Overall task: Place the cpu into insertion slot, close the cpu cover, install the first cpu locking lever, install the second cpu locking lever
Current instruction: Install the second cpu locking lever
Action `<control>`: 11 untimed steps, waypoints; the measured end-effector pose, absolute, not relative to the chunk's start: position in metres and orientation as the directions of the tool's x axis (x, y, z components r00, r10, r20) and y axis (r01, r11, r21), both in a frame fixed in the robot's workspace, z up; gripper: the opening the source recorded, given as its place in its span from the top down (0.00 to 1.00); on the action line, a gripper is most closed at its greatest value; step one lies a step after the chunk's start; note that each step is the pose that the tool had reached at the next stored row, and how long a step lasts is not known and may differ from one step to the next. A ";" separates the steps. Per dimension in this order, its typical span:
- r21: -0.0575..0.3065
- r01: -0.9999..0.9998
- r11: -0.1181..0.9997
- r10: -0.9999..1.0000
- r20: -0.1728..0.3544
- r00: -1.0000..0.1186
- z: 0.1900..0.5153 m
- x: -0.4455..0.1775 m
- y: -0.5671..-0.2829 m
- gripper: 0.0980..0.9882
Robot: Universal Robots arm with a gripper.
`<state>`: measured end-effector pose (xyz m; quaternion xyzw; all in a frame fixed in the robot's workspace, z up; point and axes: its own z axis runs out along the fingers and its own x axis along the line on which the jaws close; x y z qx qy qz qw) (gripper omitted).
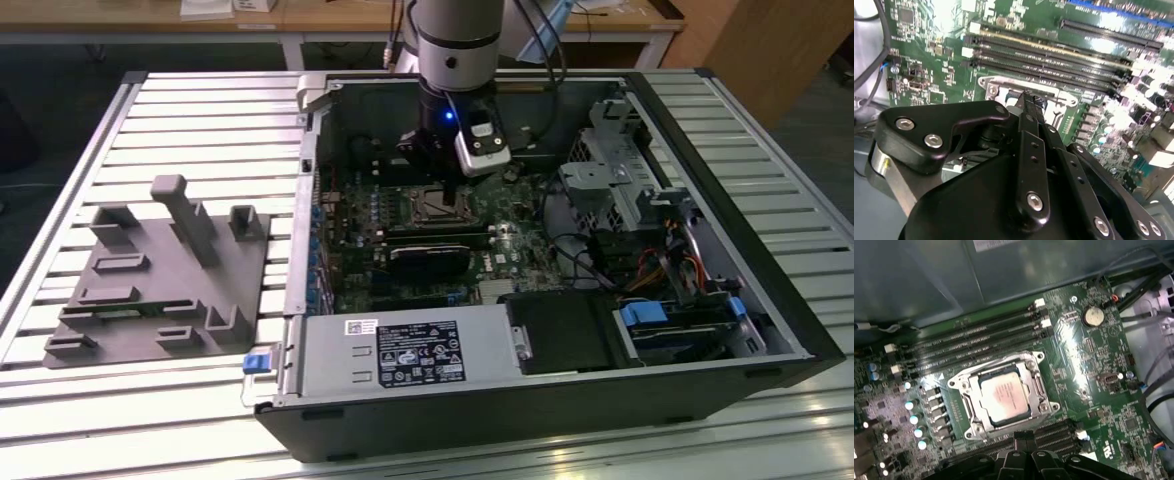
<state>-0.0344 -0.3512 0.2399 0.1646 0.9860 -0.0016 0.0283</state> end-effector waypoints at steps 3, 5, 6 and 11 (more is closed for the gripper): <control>0.006 0.325 0.946 0.324 -0.056 -0.944 0.240 -0.034 -0.356 0.99; 0.006 0.323 0.946 0.323 -0.056 -0.945 0.240 -0.034 -0.359 0.99; 0.006 0.320 0.948 0.319 -0.056 -0.946 0.240 -0.034 -0.360 0.99; 0.006 0.273 0.962 0.273 -0.056 -0.960 0.238 -0.035 -0.361 0.99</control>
